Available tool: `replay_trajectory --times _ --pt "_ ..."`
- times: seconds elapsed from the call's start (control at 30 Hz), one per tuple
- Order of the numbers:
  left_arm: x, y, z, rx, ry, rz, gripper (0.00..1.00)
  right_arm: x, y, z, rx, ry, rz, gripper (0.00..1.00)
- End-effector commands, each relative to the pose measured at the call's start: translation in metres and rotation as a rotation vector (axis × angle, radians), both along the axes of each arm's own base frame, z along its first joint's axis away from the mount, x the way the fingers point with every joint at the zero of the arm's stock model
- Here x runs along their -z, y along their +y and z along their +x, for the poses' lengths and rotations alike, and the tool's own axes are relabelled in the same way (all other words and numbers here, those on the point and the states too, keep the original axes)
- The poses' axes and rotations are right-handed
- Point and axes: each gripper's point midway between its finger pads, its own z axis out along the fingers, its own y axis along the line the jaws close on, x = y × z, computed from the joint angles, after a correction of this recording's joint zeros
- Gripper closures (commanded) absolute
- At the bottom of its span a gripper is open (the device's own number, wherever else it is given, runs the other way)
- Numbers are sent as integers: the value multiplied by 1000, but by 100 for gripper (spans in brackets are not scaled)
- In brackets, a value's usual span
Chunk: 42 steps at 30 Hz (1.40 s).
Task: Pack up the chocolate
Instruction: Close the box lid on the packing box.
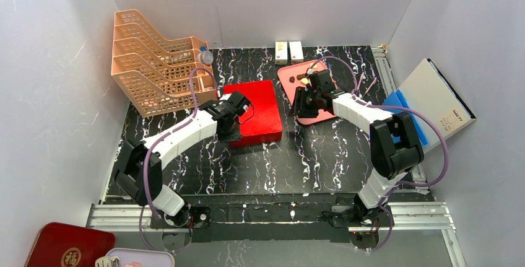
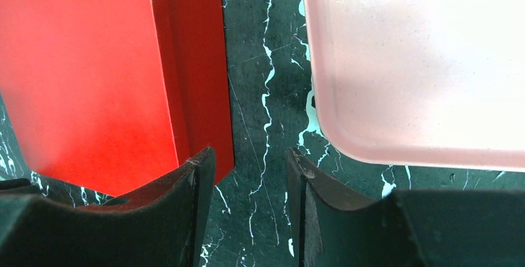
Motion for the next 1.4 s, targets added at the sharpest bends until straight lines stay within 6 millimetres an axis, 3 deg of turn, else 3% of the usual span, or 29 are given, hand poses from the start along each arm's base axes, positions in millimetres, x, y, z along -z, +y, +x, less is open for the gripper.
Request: replay_trajectory --times 0.0,0.13,0.33,0.57,0.63,0.73,0.93,1.0,1.07,1.37 --pt "-38 0 3 -37 -75 -51 83 -20 -2 2 -13 -51 18 47" --pt "-54 -3 6 -39 -104 -70 83 -23 -1 4 -14 -57 24 47" --pt "-80 0 28 -45 -232 -62 83 -26 1 7 -17 -66 29 47" --pt "-85 3 46 -43 -332 -31 83 -28 -1 14 -18 -81 23 46" --pt "-78 3 48 -38 -333 -21 84 -27 -2 16 -16 -79 24 46" --pt "-52 2 46 -28 -286 3 83 -21 -4 18 -17 -71 22 46" --pt "36 5 16 -45 -117 9 84 -11 -8 19 -20 -54 20 46" --pt "55 5 4 -58 -63 4 84 -10 -10 20 -20 -53 18 46" --pt "55 5 3 -70 -80 -13 84 -10 -11 21 -18 -53 22 46" --pt "11 4 28 -73 -195 4 79 -16 -8 26 -16 -59 46 46"
